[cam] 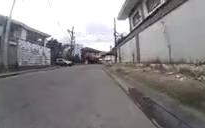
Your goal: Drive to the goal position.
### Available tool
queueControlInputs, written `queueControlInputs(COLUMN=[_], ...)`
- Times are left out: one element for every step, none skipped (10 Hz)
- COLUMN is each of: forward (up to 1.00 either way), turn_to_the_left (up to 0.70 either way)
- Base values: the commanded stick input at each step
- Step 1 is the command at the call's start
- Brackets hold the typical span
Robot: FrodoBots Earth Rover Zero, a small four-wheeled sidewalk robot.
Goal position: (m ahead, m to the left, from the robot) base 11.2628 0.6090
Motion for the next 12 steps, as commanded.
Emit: queueControlInputs(forward=[0.68, 0.68, 0.62, 0.51, 0.52, 0.54, 0.56, 0.57, 0.57, 0.57, 0.58, 0.58], turn_to_the_left=[0.0, 0.0, 0.0, 0.0, 0.0, 0.0, 0.0, 0.0, 0.0, 0.0, 0.0, 0.0])
